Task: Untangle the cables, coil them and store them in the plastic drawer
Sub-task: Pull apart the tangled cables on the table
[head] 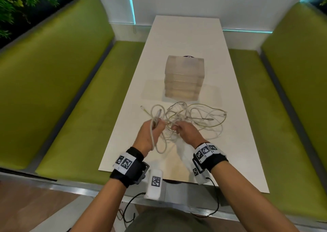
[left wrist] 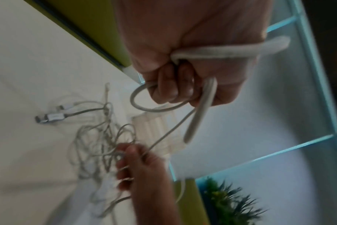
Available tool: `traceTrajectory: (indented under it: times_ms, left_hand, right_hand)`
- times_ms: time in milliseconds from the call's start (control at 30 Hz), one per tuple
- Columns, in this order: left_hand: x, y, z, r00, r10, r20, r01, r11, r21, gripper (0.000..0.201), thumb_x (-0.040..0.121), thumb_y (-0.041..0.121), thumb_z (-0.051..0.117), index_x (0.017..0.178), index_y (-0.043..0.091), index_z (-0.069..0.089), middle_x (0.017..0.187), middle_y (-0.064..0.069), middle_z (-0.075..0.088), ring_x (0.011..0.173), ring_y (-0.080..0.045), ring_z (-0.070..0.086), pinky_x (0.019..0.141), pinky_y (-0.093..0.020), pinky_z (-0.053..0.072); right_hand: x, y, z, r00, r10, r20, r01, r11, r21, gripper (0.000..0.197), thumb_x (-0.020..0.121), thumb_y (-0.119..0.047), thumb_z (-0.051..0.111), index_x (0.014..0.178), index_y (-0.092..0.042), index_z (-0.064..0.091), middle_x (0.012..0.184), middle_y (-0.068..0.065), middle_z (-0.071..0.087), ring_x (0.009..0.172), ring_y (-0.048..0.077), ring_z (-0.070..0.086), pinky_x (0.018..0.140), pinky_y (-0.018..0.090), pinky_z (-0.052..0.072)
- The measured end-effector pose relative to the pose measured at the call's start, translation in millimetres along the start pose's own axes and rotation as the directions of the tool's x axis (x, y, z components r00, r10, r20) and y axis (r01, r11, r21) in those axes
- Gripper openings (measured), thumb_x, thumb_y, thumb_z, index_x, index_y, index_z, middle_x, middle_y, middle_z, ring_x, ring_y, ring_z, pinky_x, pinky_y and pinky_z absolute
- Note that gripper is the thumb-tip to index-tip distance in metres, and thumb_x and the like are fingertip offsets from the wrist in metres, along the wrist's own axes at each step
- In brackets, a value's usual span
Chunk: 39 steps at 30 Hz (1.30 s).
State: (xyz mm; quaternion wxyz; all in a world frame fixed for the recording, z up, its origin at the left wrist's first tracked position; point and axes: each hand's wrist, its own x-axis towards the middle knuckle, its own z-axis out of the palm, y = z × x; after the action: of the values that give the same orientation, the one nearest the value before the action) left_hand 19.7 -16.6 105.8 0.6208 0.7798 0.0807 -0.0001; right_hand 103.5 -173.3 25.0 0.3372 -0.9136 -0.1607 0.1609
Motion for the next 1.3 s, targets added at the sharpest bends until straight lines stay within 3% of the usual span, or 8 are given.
traceTrajectory:
  times_ms: [133, 400, 533, 633, 800, 933, 1133, 1300]
  left_hand:
    - [-3.5, 6.0, -26.9, 0.992, -0.007, -0.128, -0.017, 0.982, -0.186, 0.027, 0.086, 0.032, 0.055, 0.073, 0.012, 0.044, 0.054, 0.004, 0.031, 0.047, -0.010, 0.025, 0.048, -0.028, 0.020]
    - [-3.3, -33.5, -14.2, 0.992, -0.061, -0.106, 0.073, 0.991, 0.116, 0.036, 0.096, 0.030, 0.053, 0.087, -0.004, 0.059, 0.073, -0.009, 0.058, 0.067, -0.016, 0.050, 0.066, -0.031, 0.041]
    - [-9.0, -39.2, -19.6, 0.984, -0.112, 0.137, 0.056, 0.932, 0.359, 0.027, 0.093, 0.026, 0.057, 0.081, 0.002, 0.060, 0.068, -0.002, 0.056, 0.063, -0.018, 0.048, 0.061, -0.032, 0.039]
    - [-15.8, -36.4, -21.3, 0.890, -0.230, 0.393, -0.033, 0.828, 0.559, 0.026, 0.091, 0.030, 0.057, 0.087, 0.005, 0.066, 0.079, -0.006, 0.066, 0.071, -0.025, 0.059, 0.067, -0.036, 0.047]
    - [-24.7, -23.7, -20.8, 0.760, -0.298, 0.578, -0.188, 0.750, 0.634, 0.019, 0.092, 0.032, 0.056, 0.079, 0.022, 0.066, 0.076, 0.001, 0.063, 0.066, -0.010, 0.055, 0.064, -0.026, 0.042]
    - [-28.5, -33.2, -27.3, 0.801, -0.188, 0.568, -0.124, 0.877, 0.464, 0.023, 0.090, 0.040, 0.061, 0.091, 0.018, 0.066, 0.075, -0.005, 0.060, 0.065, -0.007, 0.050, 0.064, -0.024, 0.038]
    - [-38.8, -38.2, -38.1, 0.949, -0.074, 0.307, 0.075, 0.997, 0.008, 0.025, 0.099, 0.023, 0.048, 0.096, 0.000, 0.057, 0.059, 0.006, 0.033, 0.049, -0.007, 0.030, 0.049, -0.020, 0.025]
    - [-43.0, -38.6, -34.2, 0.910, -0.069, 0.410, 0.043, 0.997, 0.071, 0.025, 0.099, 0.026, 0.047, 0.089, 0.012, 0.065, 0.056, 0.004, 0.036, 0.050, -0.009, 0.029, 0.048, -0.022, 0.024]
  right_hand:
    - [1.4, 4.4, -7.2, 1.000, -0.013, -0.015, 0.014, 0.998, 0.066, 0.026, 0.099, -0.016, 0.042, 0.100, -0.005, 0.066, 0.092, 0.014, 0.068, 0.085, 0.024, 0.060, 0.078, 0.034, 0.045]
    - [-25.0, -29.6, -12.1, 0.994, -0.057, 0.091, 0.036, 0.974, 0.223, 0.018, 0.098, -0.017, 0.044, 0.116, -0.018, 0.048, 0.069, -0.005, 0.065, 0.068, 0.001, 0.059, 0.067, 0.025, 0.045]
    - [-50.0, -30.5, -19.2, 0.981, -0.192, 0.039, 0.172, 0.941, 0.293, 0.012, 0.094, -0.017, 0.058, 0.097, -0.012, 0.068, 0.117, 0.000, 0.060, 0.103, 0.003, 0.055, 0.084, 0.010, 0.038]
    - [-70.1, -31.5, -21.0, 0.947, -0.262, 0.185, 0.198, 0.932, 0.305, 0.013, 0.087, -0.025, 0.067, 0.087, -0.015, 0.075, 0.148, -0.020, 0.035, 0.134, -0.007, 0.030, 0.098, -0.001, 0.024]
    - [-90.9, -39.2, -15.5, 0.956, -0.213, 0.202, 0.072, 0.837, 0.542, 0.017, 0.083, -0.019, 0.071, 0.071, -0.007, 0.067, 0.095, -0.008, 0.074, 0.095, 0.006, 0.067, 0.084, 0.029, 0.049]
    - [-95.2, -38.0, -13.5, 0.991, -0.118, 0.068, 0.051, 0.782, 0.621, 0.018, 0.084, -0.023, 0.069, 0.068, -0.017, 0.064, 0.079, 0.018, 0.071, 0.071, 0.020, 0.066, 0.068, 0.036, 0.048]
    - [-102.3, -23.8, -8.8, 0.967, -0.081, 0.240, -0.076, 0.812, 0.579, 0.022, 0.086, -0.019, 0.066, 0.065, -0.021, 0.065, 0.089, -0.008, 0.075, 0.103, 0.023, 0.068, 0.088, 0.044, 0.055]
    - [-109.5, -34.7, -2.1, 0.962, -0.123, 0.244, -0.061, 0.774, 0.631, 0.016, 0.085, -0.013, 0.068, 0.071, -0.020, 0.070, 0.117, -0.006, 0.068, 0.106, 0.022, 0.067, 0.082, 0.042, 0.054]
